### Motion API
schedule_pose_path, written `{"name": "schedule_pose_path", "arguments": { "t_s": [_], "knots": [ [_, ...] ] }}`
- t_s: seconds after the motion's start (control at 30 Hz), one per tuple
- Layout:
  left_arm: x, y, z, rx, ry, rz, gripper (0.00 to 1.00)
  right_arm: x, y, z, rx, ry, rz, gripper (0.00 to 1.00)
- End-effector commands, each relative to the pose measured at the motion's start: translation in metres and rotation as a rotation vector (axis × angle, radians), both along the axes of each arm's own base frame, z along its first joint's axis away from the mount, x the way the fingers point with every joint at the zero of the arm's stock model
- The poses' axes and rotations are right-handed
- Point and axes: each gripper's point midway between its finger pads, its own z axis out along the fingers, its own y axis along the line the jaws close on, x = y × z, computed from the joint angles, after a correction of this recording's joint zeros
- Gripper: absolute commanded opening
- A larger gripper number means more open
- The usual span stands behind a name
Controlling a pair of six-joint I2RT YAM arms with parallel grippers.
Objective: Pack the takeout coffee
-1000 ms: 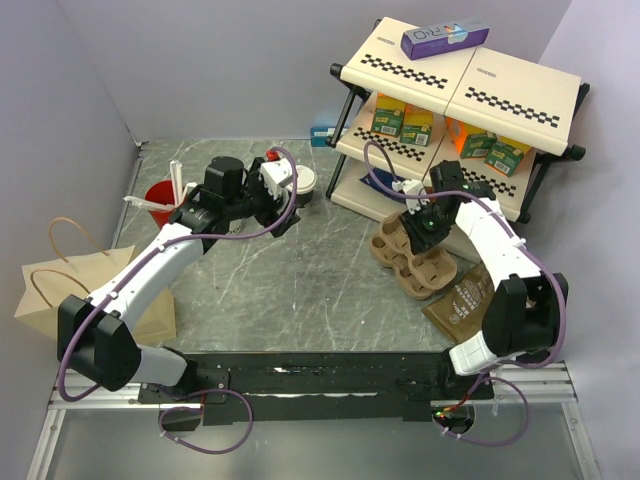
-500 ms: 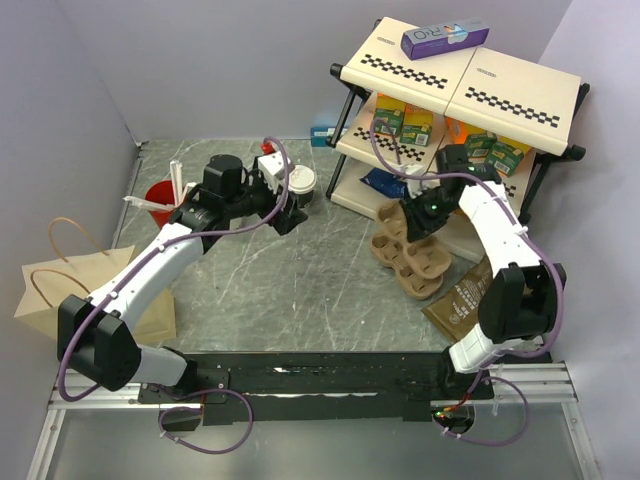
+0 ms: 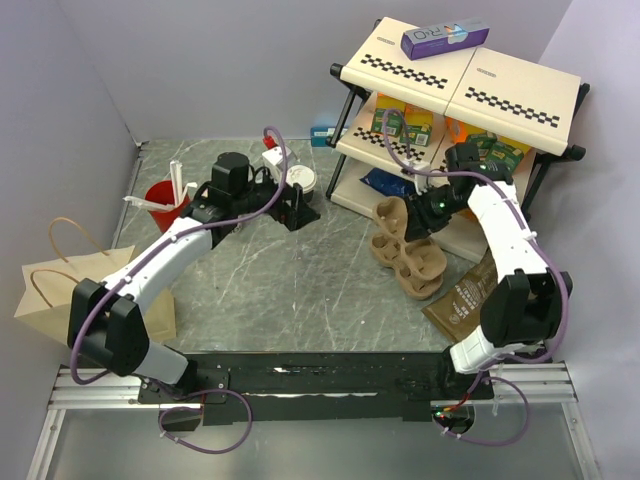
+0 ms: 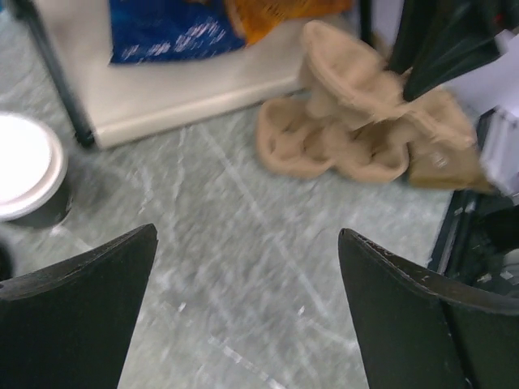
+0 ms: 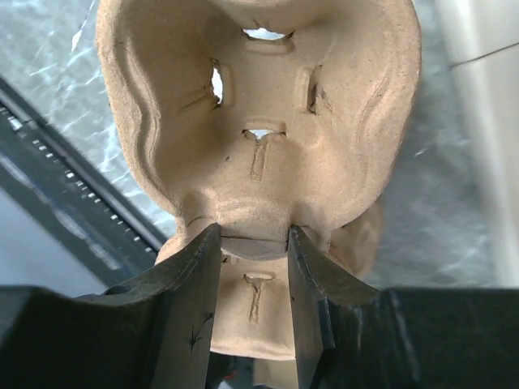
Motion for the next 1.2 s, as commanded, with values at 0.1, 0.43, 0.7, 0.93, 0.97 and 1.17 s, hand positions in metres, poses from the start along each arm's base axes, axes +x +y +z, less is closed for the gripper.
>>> {"name": "schedule_pose_path", "arguments": {
  "t_s": [0.1, 0.43, 0.7, 0.93, 0.97, 1.17],
  "knots": [
    [-0.003, -0.036, 0.028, -0.153, 0.019, -0.104, 0.99, -0.011, 0.015, 0.030, 0.094, -0.071, -0.010, 0.00],
    [0.006, -0.018, 0.035, -0.067, -0.043, -0.035, 0.99, -0.035, 0.046, -0.003, -0.098, -0.047, 0.160, 0.00],
    [0.038, 0.071, 0.041, 0.015, -0.027, 0.263, 0.99, -0.041, 0.095, -0.053, -0.136, 0.114, 0.156, 0.00],
    [0.045, 0.126, 0.073, 0.025, -0.131, 0.413, 0.99, -0.013, 0.121, -0.092, -0.213, 0.155, 0.121, 0.00],
    [0.045, 0.130, 0.074, 0.028, -0.133, 0.421, 0.99, -0.010, 0.121, -0.096, -0.224, 0.156, 0.116, 0.00],
    [0.049, 0.143, 0.075, 0.038, -0.144, 0.455, 0.99, 0.006, 0.111, -0.109, -0.307, 0.104, 0.070, 0.00]
  ]
}}
